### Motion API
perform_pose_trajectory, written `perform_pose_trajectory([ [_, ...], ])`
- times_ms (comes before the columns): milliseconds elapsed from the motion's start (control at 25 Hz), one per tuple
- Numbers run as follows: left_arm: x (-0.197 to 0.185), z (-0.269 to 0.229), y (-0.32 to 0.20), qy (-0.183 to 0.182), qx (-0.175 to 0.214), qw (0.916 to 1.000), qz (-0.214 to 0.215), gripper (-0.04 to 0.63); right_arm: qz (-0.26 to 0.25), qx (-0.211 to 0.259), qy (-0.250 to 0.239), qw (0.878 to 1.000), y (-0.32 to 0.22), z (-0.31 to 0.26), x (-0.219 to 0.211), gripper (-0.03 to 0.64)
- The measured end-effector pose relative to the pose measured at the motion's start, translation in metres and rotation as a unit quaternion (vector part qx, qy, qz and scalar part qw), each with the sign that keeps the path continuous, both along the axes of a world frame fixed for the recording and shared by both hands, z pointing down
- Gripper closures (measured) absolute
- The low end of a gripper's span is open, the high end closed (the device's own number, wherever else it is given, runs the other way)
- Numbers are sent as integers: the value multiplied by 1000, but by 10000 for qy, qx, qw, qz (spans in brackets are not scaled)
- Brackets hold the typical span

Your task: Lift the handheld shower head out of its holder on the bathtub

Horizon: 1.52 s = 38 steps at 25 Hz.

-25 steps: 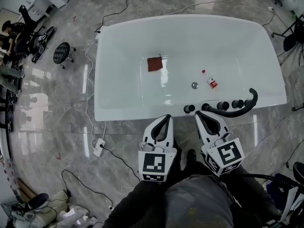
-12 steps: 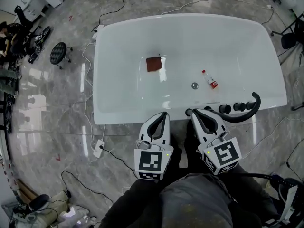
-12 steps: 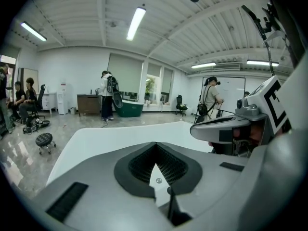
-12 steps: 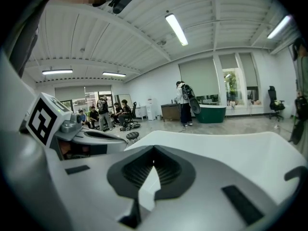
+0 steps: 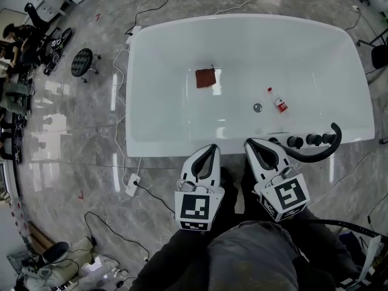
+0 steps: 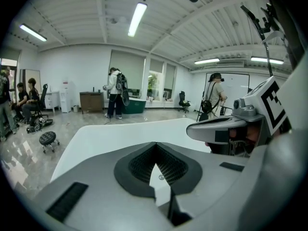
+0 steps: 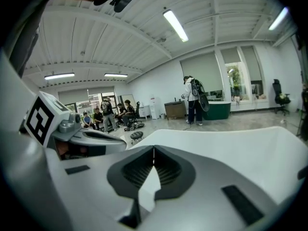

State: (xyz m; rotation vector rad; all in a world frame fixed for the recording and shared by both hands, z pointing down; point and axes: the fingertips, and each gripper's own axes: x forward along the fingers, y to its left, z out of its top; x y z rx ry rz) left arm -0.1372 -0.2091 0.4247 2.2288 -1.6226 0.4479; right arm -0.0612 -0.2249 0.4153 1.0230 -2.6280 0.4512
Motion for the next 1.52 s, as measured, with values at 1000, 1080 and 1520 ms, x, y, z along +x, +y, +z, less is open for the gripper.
perform_pose_trajectory([
  [1000,9,5,-16,-84,-68,9999,82,592,80,80,155,9998,-17,9,10,614],
  [1080,9,6,-16,-89,-87,9999,84,592,65,64,158,9998,-16,10,10,614],
  [1520,14,43,-11,-83,-135,9998,129,592,-50,421,353,9985,-8,43,10,537],
])
